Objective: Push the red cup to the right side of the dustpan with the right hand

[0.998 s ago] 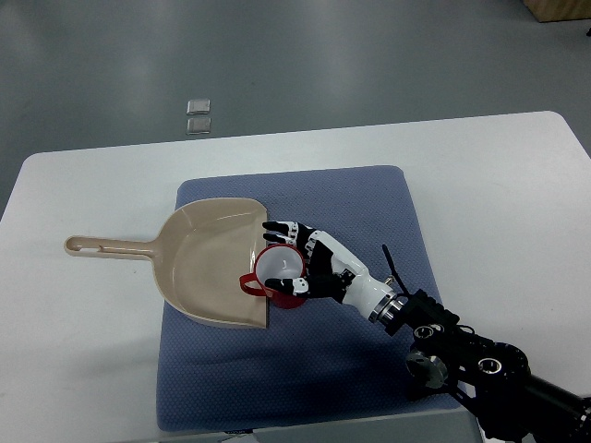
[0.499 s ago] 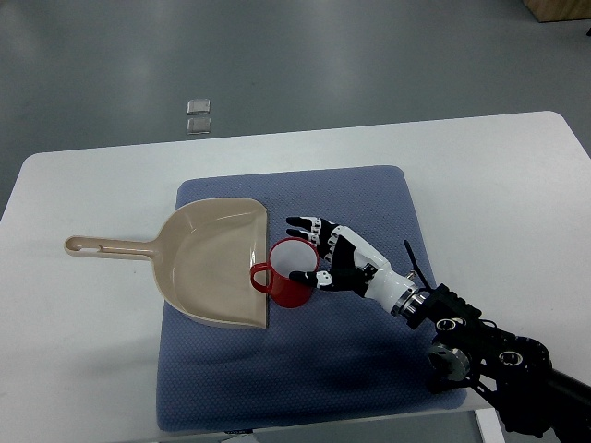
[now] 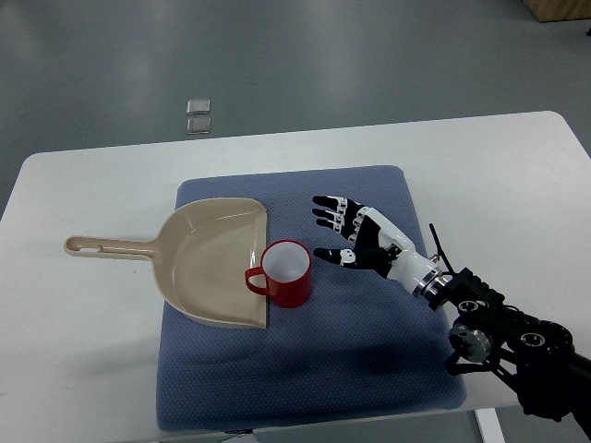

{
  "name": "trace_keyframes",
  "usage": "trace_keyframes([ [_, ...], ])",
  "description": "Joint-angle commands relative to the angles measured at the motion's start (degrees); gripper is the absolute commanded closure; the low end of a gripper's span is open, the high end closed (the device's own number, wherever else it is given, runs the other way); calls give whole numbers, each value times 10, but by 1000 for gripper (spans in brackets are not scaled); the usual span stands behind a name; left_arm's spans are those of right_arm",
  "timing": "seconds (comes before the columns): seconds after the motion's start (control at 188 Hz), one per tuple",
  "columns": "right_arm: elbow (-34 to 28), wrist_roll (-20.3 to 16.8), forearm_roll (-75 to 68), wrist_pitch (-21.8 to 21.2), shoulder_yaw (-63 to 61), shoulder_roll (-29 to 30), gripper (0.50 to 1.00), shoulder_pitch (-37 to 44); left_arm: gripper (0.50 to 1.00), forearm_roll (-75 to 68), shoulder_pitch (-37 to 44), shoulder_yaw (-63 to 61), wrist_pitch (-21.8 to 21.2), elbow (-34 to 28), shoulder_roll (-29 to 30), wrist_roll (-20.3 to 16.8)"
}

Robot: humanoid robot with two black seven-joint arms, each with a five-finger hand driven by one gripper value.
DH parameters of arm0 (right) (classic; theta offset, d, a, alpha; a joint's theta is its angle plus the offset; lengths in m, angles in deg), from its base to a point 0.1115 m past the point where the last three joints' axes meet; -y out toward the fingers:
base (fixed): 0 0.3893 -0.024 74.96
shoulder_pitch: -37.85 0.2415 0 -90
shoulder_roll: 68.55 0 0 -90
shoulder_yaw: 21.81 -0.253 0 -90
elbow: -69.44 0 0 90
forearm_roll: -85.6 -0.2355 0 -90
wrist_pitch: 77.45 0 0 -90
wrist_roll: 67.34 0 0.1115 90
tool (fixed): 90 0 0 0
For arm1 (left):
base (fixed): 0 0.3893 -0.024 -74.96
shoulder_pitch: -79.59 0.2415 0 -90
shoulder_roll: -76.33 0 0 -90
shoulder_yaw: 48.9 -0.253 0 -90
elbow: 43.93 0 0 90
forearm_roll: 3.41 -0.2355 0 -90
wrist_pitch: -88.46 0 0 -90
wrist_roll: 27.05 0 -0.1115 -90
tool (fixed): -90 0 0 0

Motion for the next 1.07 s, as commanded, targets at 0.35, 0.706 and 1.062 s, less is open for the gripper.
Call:
trace_keyframes([
  [0.35, 22, 0, -89, 29, -8, -57, 576, 32, 500, 0, 0, 1, 0, 0, 0, 0],
  [0.706, 64, 0, -101, 55, -69, -83, 576, 43, 500, 0, 0, 0, 0, 0, 0, 0],
  [1.062, 78, 0, -100, 55, -67, -88, 574, 36, 500, 0, 0, 1, 0, 0, 0, 0],
])
